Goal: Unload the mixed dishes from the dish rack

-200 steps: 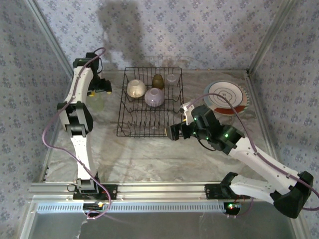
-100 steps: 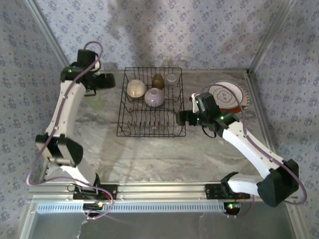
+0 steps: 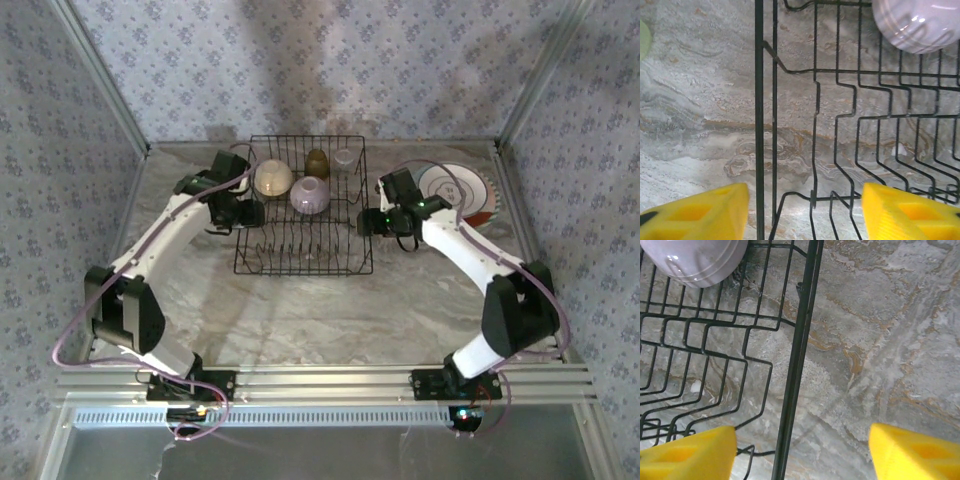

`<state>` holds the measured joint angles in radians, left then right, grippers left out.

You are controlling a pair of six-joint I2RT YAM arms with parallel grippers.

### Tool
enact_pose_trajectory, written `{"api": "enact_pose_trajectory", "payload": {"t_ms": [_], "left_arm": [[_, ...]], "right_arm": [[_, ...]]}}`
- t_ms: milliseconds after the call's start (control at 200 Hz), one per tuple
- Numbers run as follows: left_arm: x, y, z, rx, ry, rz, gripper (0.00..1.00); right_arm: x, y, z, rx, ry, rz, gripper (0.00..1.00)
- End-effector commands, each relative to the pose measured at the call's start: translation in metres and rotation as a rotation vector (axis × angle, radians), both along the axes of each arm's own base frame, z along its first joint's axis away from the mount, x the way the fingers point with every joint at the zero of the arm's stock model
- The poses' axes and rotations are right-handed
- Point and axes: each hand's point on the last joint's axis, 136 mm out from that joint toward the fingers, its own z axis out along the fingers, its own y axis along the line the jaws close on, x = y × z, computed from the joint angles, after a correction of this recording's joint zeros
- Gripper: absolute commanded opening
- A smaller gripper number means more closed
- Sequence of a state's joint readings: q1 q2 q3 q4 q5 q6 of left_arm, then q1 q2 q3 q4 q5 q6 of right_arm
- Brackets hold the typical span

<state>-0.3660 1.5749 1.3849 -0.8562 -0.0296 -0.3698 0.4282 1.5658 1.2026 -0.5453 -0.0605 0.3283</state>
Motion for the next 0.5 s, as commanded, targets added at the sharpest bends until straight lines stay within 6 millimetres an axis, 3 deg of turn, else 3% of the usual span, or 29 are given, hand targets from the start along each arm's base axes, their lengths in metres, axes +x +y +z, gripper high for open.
{"api": "enact_pose_trajectory", "payload": {"t_ms": [0, 145, 325, 500], "left_arm": [[0.011, 0.000, -0.011, 0.011, -0.008, 0.015, 0.53], [0.018, 0.006, -0.029, 0.037, 0.028, 0.036, 0.39], [0.025, 0.023, -0.036, 0.096, 0.031, 0.085, 0.37], [0.029, 0.023, -0.048, 0.077, 0.060, 0.083, 0.34]], "right_arm": [[0.016, 0.003, 0.011, 0.026, -0.033, -0.010, 0.63], [0.024, 0.004, 0.004, 0.029, -0.019, -0.016, 0.53], [0.033, 0.003, -0.008, 0.030, 0.000, -0.025, 0.49], [0.039, 0.006, -0.015, 0.046, 0.009, -0.016, 0.46]]}}
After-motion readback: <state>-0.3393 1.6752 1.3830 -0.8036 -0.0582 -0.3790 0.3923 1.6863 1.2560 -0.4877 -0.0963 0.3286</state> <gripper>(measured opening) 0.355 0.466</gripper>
